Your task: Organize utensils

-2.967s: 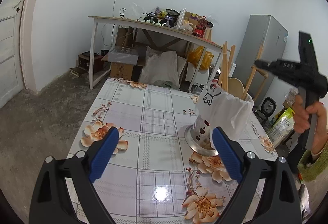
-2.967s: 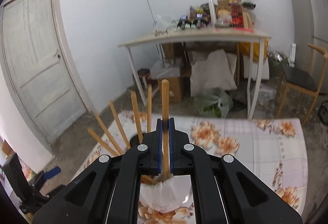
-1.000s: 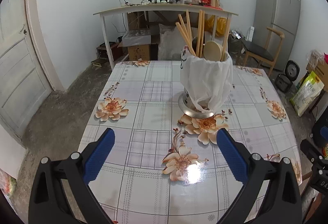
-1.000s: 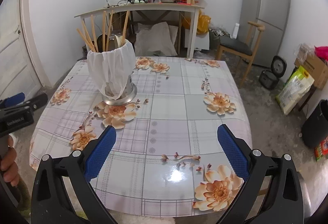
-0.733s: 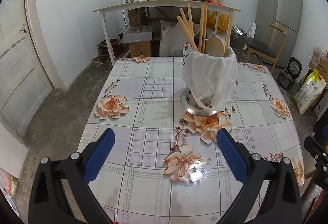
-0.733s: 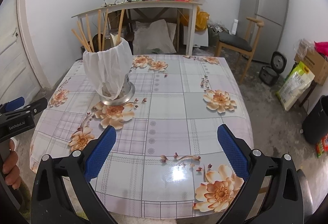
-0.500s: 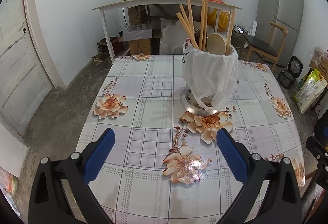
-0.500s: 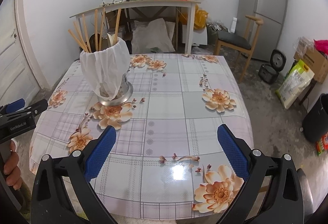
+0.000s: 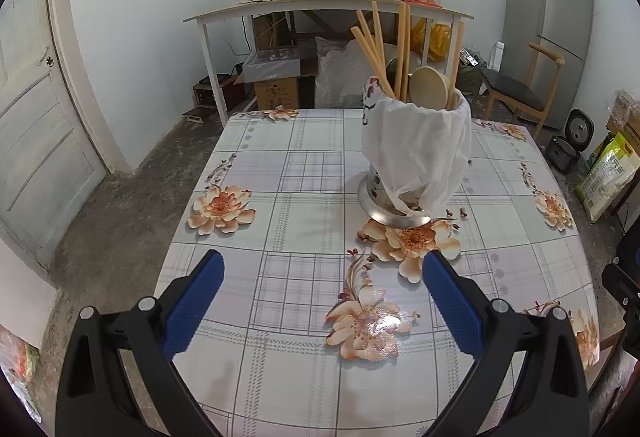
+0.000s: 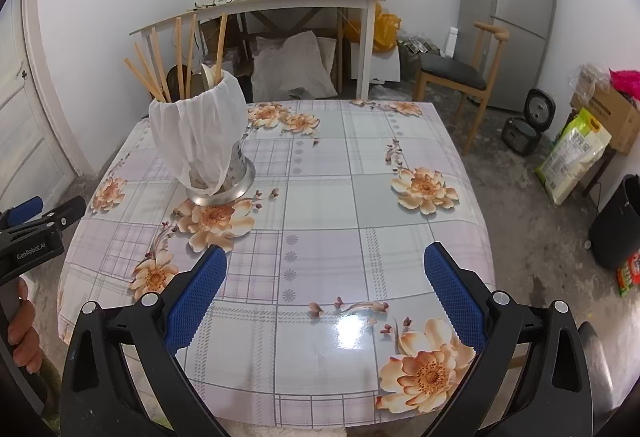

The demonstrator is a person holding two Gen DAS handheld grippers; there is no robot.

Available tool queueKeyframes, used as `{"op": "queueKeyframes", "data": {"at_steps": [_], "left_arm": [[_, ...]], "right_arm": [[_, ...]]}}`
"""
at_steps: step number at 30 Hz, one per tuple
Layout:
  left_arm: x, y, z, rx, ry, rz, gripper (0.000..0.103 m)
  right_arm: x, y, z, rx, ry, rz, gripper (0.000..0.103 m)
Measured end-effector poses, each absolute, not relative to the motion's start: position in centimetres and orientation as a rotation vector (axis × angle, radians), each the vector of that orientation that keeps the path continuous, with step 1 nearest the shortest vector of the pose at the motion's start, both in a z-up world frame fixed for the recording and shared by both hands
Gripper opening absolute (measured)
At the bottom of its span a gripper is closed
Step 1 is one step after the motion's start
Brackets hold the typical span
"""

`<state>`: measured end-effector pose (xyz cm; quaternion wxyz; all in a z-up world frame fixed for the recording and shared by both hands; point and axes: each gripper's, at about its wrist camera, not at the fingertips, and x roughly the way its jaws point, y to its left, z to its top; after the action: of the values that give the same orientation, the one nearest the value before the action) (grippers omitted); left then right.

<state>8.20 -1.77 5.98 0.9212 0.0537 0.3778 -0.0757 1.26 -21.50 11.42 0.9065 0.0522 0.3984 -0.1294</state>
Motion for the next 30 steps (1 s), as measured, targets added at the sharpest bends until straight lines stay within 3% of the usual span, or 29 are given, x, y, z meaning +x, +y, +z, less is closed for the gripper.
{"op": "queueKeyframes", "data": {"at_steps": [30], "left_arm": [[9.0,2.3,6.2,0.098,0.761,-0.058,0.097]], "right_arm": [[2.2,-21.9,12.2,0.085,0.797,-0.281,0.095]]}}
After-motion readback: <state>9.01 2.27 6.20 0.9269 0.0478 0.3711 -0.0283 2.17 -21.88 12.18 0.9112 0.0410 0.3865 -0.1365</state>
